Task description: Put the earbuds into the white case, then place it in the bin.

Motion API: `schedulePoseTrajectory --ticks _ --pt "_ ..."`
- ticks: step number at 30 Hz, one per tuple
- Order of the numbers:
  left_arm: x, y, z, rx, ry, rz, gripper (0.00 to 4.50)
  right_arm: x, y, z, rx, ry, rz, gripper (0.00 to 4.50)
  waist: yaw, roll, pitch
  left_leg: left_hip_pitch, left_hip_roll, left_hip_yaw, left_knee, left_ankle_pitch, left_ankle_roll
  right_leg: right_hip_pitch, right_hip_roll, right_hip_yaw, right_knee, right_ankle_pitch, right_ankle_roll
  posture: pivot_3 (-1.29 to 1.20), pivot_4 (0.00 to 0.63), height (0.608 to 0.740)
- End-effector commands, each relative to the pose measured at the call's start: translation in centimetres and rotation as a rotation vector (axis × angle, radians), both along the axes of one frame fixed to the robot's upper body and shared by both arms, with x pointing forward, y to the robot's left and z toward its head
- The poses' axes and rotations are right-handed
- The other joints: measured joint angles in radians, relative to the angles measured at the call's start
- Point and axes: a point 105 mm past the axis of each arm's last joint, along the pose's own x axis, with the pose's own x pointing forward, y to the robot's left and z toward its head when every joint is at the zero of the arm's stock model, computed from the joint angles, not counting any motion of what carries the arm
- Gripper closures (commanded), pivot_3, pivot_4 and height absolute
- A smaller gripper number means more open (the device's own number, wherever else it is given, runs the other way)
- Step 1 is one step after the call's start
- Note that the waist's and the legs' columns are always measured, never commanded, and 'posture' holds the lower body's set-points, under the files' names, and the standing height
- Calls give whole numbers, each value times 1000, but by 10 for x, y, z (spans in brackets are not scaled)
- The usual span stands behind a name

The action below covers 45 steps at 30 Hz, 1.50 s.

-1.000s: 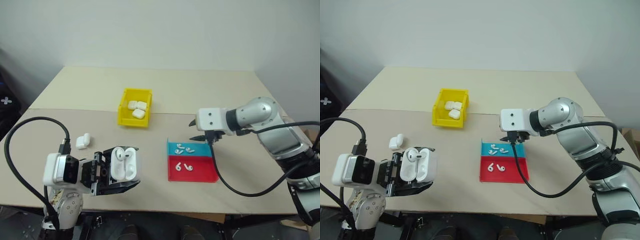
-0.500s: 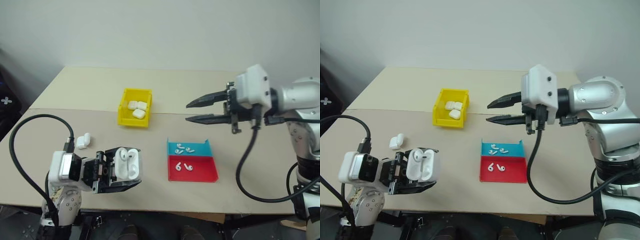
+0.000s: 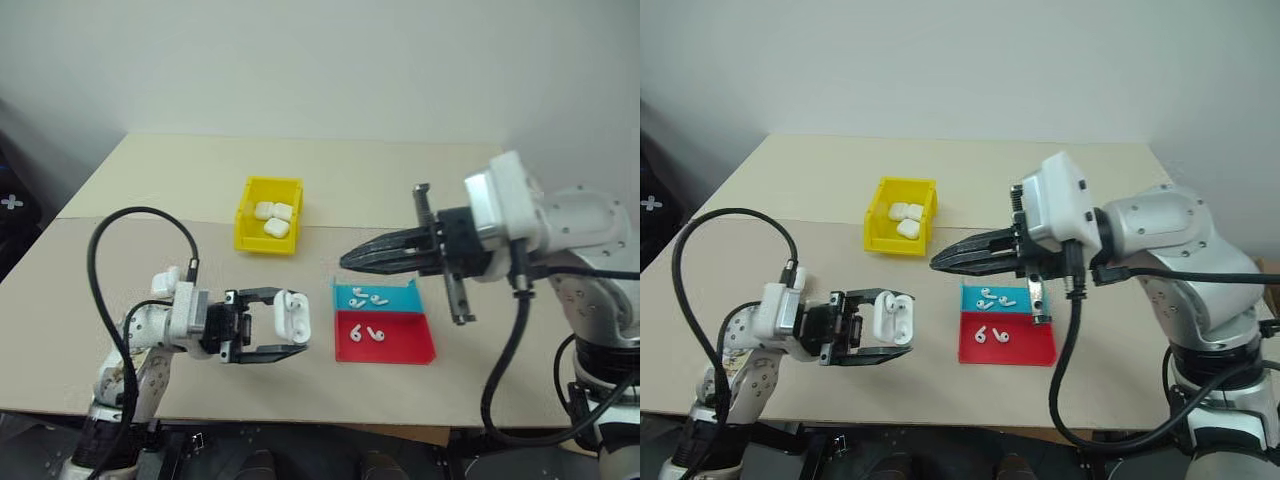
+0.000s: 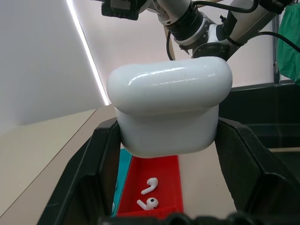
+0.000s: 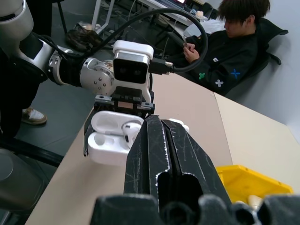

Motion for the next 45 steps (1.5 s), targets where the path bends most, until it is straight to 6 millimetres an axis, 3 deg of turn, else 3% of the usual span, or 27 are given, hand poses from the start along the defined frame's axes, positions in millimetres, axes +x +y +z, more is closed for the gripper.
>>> schedulePoseTrajectory --ticks 1,12,24,45 --pt "5 -11 2 -3 -56 1 1734 -1 7 0 -5 -20 -4 4438 1 0 0 0 0 0 0 0 0 0 0 0 0 0 0 0 150 740" --pt "12 -23 3 -17 -77 -6 1734 4 21 -25 -89 -17 -19 4438 0 0 0 -1 0 0 0 0 0 -1 0 0 0 0 0 0 150 740" --pt "11 -24 5 -29 -82 -5 1734 10 20 -40 -156 -44 -49 4438 0 0 0 -1 0 0 0 0 0 -1 0 0 0 0 0 0 150 740" --pt "12 -21 6 -52 -95 -3 1734 22 9 -37 -164 -74 -136 4438 0 0 0 -1 0 0 0 0 0 -1 0 0 0 0 0 0 150 740"
